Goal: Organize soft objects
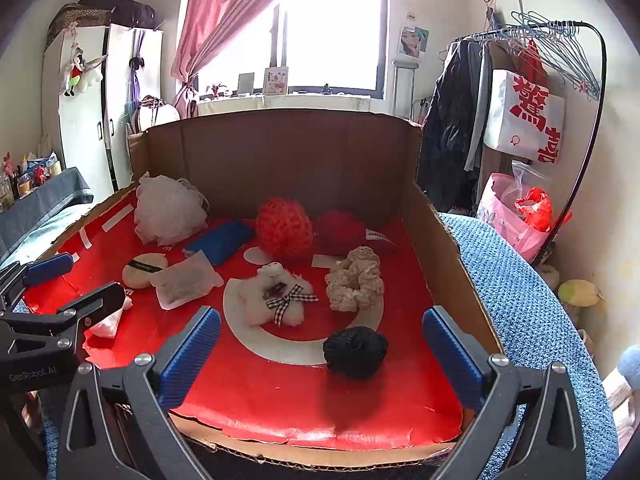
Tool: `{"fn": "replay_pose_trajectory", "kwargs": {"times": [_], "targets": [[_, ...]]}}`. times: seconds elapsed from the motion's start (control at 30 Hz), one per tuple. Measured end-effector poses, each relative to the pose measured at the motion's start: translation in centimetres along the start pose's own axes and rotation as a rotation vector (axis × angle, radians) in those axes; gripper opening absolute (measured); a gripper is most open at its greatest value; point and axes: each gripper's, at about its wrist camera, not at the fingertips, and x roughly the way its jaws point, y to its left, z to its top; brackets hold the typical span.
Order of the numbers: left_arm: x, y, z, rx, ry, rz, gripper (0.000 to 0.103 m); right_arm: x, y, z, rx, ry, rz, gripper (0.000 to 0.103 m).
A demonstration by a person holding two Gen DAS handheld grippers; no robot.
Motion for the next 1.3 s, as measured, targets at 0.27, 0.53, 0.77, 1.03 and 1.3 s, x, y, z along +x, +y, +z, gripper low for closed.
{"fn": "replay_pose_trajectory", "kwargs": {"times": [0.27,0.53,0.77,1.03,1.3], "targets": [[0.1,0.0,0.0,0.001,0.0,0.0,0.098,0.0,0.0,0.0,-0.001,0.0,-0.001,0.103],[0.1,0.0,0.0,0.001,0.0,0.0,0.098,0.0,0.1,0.0,-0.001,0.0,-0.001,0.103],[0.0,0.0,0.0,0.001,0.0,0.0,0.098,0.0,0.1,0.0,-0.002,0.0,-0.001,0.103],[-2.7,0.3,0.2,-0.025,-0.036,-0.011,0.098,-2.7,-0.2,0.7,0.001,-0.04,0.028,0.103],[-8.2,0.1,-1.9,-0.026,0.013,-0.015,0.098,-9.2,-0.4,-1.0,0.009,-0.011,0.059,0.103]]}}
